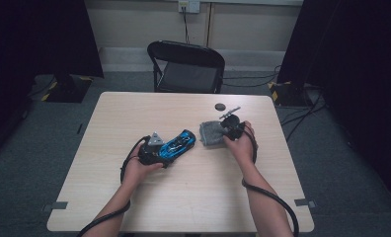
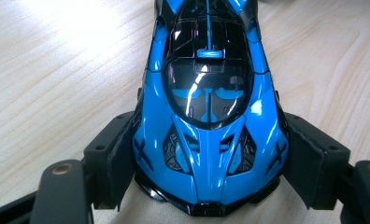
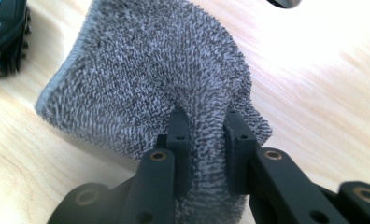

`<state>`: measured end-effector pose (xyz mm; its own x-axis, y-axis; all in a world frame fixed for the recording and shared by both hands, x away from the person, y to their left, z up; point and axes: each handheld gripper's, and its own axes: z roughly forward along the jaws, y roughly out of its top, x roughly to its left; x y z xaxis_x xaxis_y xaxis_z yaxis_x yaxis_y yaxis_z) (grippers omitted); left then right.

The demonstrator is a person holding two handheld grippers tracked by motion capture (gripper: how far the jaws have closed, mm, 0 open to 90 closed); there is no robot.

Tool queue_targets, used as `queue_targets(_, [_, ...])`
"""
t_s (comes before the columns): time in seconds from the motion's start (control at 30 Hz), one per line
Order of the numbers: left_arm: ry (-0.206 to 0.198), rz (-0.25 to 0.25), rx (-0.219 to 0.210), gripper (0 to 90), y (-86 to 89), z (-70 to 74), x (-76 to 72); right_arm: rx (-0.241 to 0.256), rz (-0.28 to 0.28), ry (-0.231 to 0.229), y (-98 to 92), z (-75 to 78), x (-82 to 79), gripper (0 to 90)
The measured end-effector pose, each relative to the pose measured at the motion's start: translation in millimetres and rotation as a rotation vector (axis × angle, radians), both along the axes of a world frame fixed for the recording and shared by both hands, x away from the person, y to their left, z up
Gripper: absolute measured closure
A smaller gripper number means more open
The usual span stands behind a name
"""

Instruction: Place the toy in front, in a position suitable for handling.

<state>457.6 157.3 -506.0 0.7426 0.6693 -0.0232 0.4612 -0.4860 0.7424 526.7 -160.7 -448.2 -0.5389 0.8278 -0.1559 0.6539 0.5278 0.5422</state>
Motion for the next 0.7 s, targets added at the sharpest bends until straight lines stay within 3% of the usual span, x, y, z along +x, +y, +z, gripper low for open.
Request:
queue_targets(0.3, [0.0,0.0,0.0,25.5,0.0,0.0,0.0,0.087,-0.027,-0.037,-22.5,16.9,-4.0,75.5])
queue_targets(0.47, [0.0,0.0,0.001,25.5,0.0,0.0,0.0,0.12,-0.005,-0.063,-18.5,32.1,-7.5,75.5])
queue_targets(0.7, [0.0,0.0,0.001,25.5,0.0,0.0,0.0,0.149,0.063,-0.085,1.4,48.6,-14.0,75.4])
